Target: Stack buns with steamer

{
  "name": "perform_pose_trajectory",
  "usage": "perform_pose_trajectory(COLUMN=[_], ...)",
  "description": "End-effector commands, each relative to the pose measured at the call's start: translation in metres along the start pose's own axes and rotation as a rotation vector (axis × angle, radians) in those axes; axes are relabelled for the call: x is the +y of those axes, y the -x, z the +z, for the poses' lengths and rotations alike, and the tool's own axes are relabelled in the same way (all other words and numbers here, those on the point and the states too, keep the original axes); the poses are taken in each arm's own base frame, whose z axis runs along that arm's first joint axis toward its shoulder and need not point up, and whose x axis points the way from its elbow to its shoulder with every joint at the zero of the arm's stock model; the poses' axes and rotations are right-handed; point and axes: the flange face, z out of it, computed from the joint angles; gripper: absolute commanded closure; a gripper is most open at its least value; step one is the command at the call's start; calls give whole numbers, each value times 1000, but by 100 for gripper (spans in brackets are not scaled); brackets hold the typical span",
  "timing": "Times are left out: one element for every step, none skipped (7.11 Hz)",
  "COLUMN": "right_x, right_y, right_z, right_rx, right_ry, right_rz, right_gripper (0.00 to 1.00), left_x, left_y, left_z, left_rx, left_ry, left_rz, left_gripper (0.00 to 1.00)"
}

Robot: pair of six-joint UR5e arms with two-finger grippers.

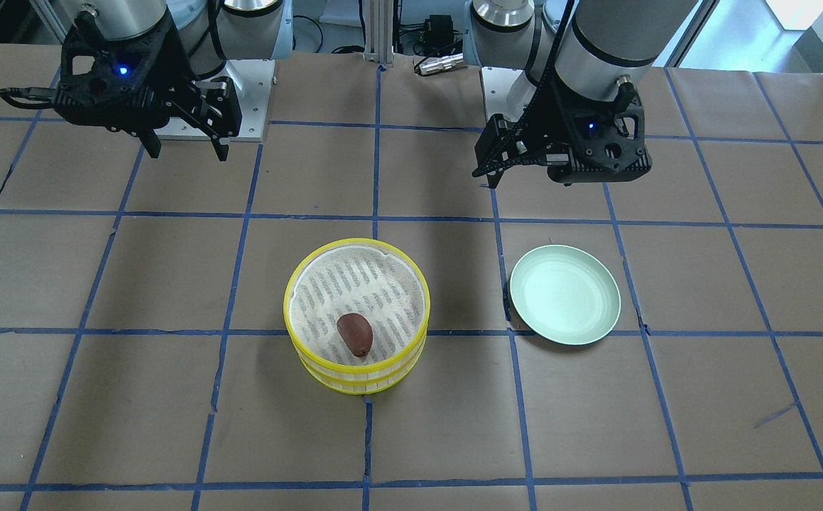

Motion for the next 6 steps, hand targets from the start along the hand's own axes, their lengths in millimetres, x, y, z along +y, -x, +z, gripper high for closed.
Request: perform_pose_trajectory(right_x=[1,0,4,4,4,4], right_y=[-3,-3,-4,-4,-4,-3], right_z=[-2,-1,-3,-3,-3,-1], right_rx=[4,11,12,9,9,9], right_ry=[1,5,0,2,0,2], right_rz=[1,-36,-42,-42,-44,-51], right_gripper=[15,15,8,0,0,0], left_x=[23,29,30,30,30,30], left_y=[5,6,7,7,7,7], left_z=[-1,4,4,5,4,5], left_rx=[-45,-46,-44,-44,-44,-44], left_ry=[12,18,15,17,15,15], left_rz=[68,69,71,69,69,69], left_gripper=[0,0,0,0,0,0])
